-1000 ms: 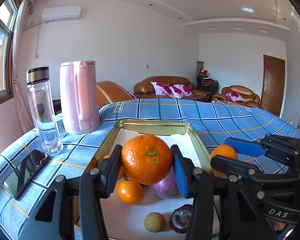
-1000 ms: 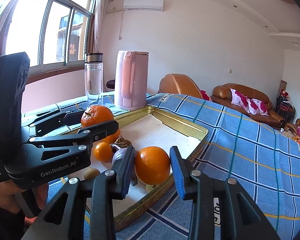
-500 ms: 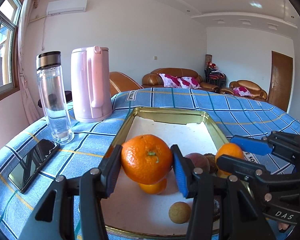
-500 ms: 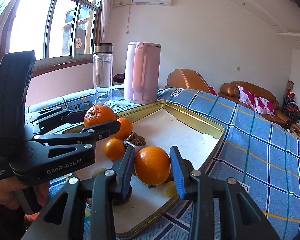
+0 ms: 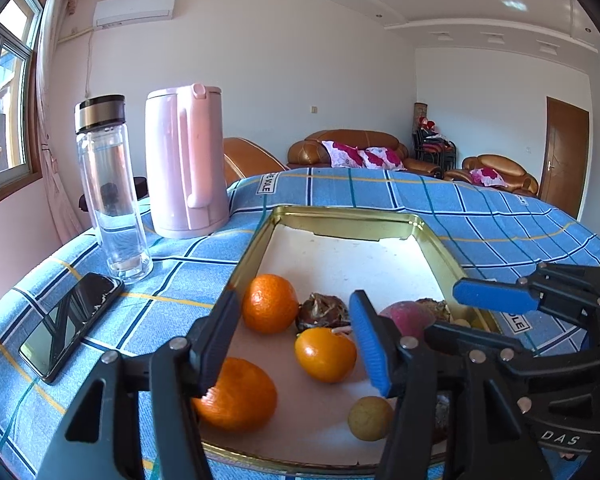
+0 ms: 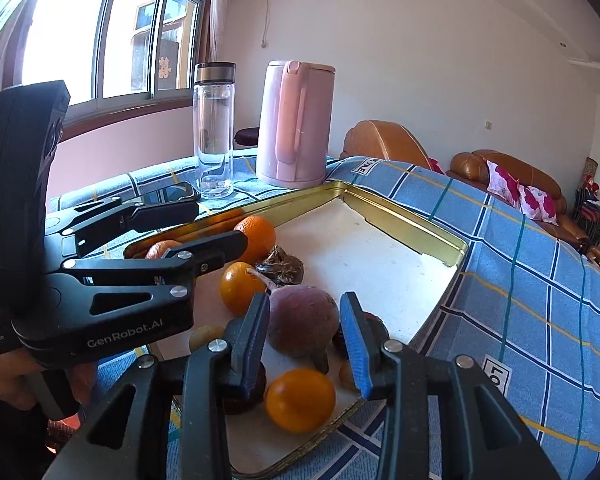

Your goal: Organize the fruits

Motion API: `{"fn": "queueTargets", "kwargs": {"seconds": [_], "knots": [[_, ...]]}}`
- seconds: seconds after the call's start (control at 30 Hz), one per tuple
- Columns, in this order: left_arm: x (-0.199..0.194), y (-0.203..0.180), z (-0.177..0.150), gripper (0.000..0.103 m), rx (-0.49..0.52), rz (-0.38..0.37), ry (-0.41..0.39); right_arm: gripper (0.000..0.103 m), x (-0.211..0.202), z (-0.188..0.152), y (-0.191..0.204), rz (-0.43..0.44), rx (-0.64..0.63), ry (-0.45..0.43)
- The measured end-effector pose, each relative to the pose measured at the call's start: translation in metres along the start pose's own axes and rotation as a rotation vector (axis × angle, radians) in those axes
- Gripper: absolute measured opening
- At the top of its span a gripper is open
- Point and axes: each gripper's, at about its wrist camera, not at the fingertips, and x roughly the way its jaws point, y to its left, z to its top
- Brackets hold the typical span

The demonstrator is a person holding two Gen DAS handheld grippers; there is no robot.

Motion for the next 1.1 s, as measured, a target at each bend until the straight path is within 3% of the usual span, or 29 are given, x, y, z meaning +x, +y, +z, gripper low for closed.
{"fn": "queueTargets", "kwargs": {"seconds": [0.3,0.57,0.8,1.1], "knots": [[-0.015,-0.002,0.006,0.085,-0.009,-0.005,-0.065,0.060,-0.015,-0.004,-0.010,-0.069,0.048,-0.050],[-0.028,-0.007,0.013,0.098,-0.013,-0.009,-0.106,0.067,-0.043,-0.010,-0.037,-0.172,0.130,-0.086],[-0.033,-0.017,0.015,0.103,0.003,-0.022,-0.117,0.077,-0.069,-0.011,-0.054,-0.249,0.162,-0.131],[-0.039,-0.026,0.018,0.103,0.020,-0.029,-0.124,0.079,-0.089,-0.016,-0.062,-0.285,0.175,-0.155]]}}
